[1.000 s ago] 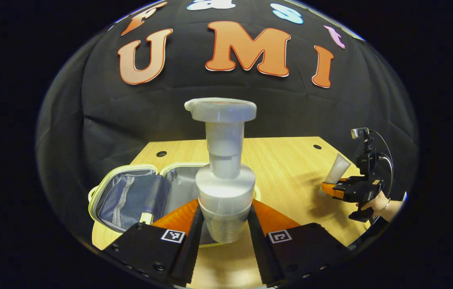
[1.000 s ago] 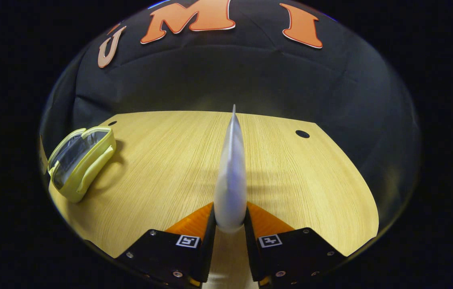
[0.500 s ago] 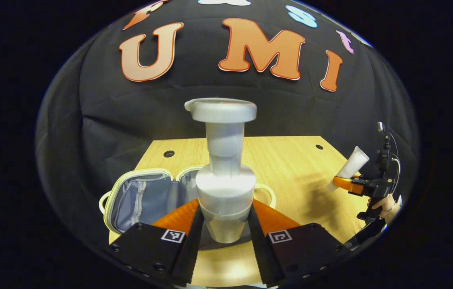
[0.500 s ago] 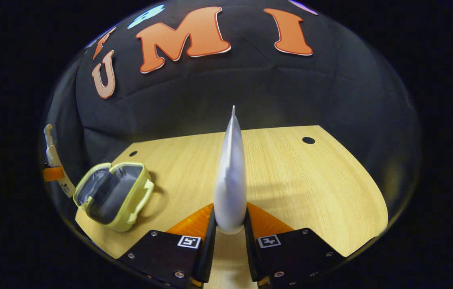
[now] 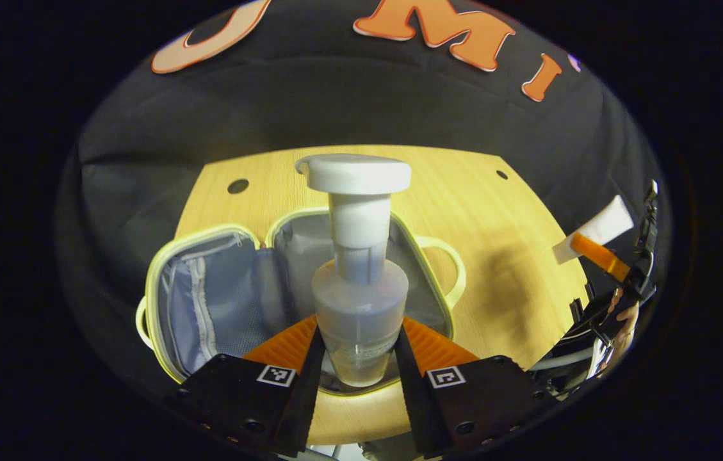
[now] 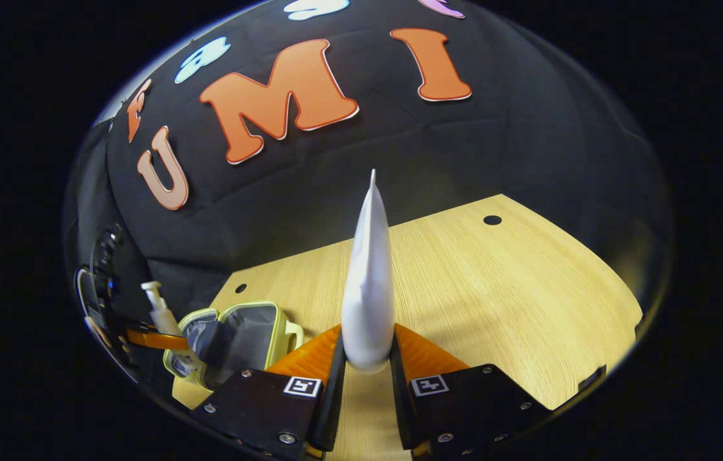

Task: First open the suitcase, pack the skin care products into it, and then close the suitcase.

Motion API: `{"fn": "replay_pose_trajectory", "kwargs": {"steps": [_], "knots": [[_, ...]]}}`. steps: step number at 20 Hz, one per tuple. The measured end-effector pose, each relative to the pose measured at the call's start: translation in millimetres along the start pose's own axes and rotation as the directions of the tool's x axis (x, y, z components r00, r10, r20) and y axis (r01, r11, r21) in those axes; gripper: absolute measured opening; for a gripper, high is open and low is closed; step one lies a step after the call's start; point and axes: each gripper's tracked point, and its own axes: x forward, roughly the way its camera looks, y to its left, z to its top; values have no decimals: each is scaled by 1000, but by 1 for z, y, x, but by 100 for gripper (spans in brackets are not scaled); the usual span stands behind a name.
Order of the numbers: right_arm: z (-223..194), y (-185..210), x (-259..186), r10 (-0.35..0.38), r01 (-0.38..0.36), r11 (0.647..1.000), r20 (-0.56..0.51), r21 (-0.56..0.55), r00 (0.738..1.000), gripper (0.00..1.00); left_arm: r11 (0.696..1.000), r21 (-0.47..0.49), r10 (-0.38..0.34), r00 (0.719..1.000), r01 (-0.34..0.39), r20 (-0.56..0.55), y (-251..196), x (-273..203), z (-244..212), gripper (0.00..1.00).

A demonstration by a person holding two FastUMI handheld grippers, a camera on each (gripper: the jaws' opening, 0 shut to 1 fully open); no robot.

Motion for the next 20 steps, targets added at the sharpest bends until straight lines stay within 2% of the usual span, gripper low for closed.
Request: {"fn": "replay_pose_trajectory", "kwargs": {"steps": [7, 11, 16, 20], "knots": [[5, -17, -19, -65, 64, 997, 2, 37, 998, 37, 1000, -17, 0, 987, -3, -158, 9, 58, -18, 60], [1, -19, -17, -73, 74, 996, -20, 45, 997, 37, 999, 20, 45, 976, -42, -214, 17, 73, -27, 60], [2, -20, -12, -68, 69, 997, -36, 46, 997, 37, 998, 13, 62, 969, -60, -238, 18, 80, -29, 61], [3, -18, -9, -62, 63, 997, -42, 41, 997, 37, 992, 84, 103, 981, -90, -162, 25, 81, -5, 65]]}}
